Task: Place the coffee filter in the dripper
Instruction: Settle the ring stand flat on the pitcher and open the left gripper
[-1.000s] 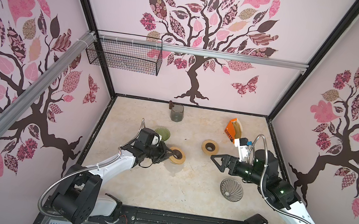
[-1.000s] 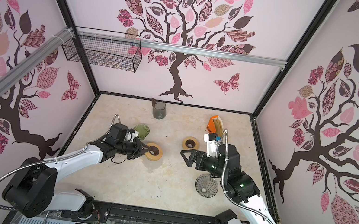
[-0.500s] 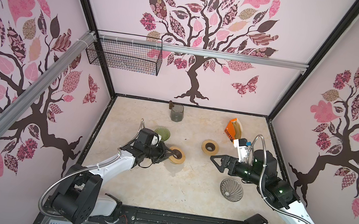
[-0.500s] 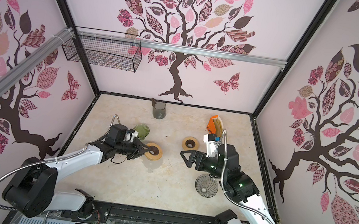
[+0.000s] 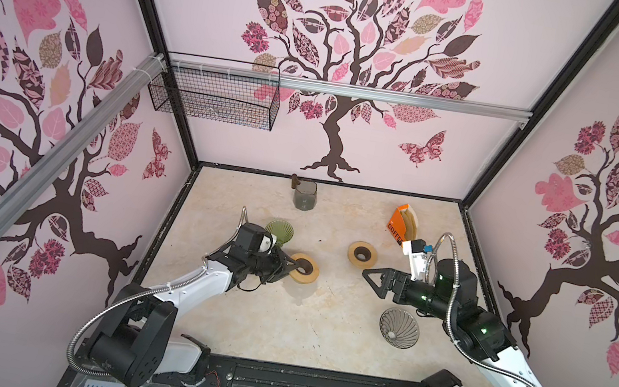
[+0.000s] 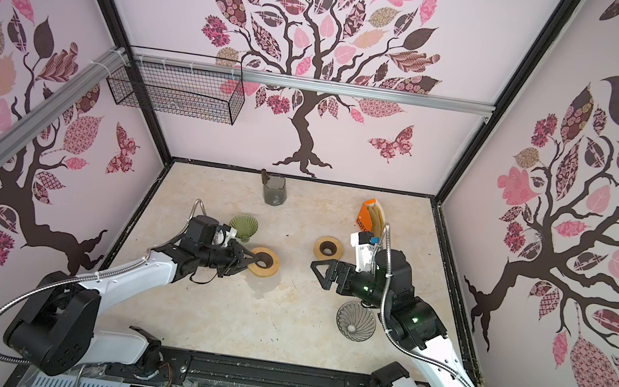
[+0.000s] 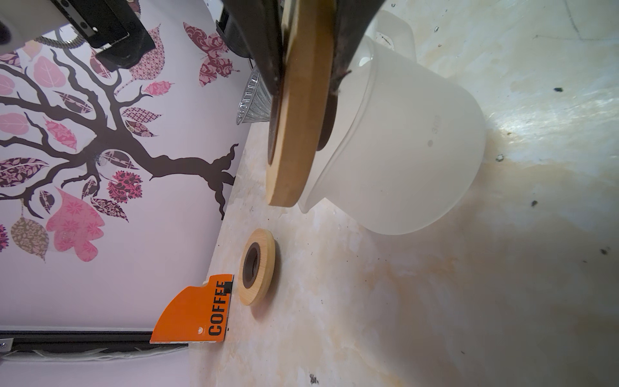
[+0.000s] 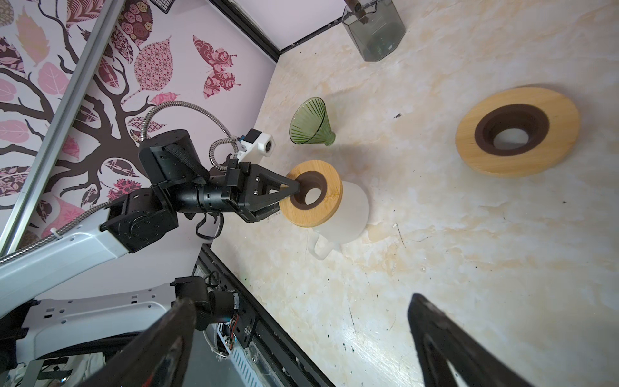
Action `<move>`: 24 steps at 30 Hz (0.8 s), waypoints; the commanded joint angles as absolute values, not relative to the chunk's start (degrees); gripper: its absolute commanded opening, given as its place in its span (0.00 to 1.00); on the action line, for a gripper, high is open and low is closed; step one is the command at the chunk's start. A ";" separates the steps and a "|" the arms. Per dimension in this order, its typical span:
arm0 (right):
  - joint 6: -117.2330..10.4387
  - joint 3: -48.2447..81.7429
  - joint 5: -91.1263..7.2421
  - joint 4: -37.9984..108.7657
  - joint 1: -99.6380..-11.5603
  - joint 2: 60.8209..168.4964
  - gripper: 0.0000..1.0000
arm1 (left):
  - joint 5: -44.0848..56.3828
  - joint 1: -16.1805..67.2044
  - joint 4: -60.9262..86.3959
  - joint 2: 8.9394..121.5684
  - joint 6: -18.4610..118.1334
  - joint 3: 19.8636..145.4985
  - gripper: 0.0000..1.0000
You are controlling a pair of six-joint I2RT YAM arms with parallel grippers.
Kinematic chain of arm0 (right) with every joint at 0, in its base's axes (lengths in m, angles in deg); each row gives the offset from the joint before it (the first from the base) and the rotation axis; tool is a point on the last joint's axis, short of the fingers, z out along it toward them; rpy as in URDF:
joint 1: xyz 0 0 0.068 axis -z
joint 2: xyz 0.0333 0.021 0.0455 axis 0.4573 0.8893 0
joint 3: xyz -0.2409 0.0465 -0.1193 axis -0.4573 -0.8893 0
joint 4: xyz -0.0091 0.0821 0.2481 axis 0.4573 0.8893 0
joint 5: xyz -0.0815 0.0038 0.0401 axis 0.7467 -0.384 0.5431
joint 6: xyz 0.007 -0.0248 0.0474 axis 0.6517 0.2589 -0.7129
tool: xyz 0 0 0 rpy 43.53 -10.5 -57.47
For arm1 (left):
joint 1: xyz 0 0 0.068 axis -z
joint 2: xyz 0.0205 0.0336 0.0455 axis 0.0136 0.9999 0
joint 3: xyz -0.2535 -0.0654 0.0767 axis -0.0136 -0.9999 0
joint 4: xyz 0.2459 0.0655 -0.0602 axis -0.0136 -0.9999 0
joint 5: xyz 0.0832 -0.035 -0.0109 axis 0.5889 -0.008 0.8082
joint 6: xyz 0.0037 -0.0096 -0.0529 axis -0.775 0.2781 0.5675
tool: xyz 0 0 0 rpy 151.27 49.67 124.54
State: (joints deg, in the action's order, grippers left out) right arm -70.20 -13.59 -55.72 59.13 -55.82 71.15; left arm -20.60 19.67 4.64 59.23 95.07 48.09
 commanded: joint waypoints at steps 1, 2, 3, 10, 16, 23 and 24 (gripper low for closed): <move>-69.45 -13.55 -55.84 58.30 -56.06 71.07 1.00 | -20.19 19.10 4.98 59.00 94.16 46.13 0.25; -69.43 -13.49 -55.80 58.34 -56.09 71.00 1.00 | -20.24 19.16 4.98 59.04 94.12 46.10 0.26; -69.44 -13.50 -55.80 58.31 -56.06 71.07 1.00 | -20.24 19.17 4.99 59.00 93.95 45.88 0.25; -69.45 -13.51 -55.71 58.42 -56.12 71.11 1.00 | -20.19 19.09 4.41 59.42 93.34 45.66 0.28; -69.45 -13.53 -55.77 58.32 -56.08 71.19 1.00 | -20.03 19.00 3.68 59.82 92.82 45.75 0.28; -69.45 -13.58 -55.53 58.40 -56.09 71.20 1.00 | -20.06 18.91 2.82 60.32 92.12 45.82 0.30; -69.44 -13.57 -55.53 58.41 -56.05 71.24 1.00 | -20.05 18.89 2.65 60.40 92.01 45.90 0.30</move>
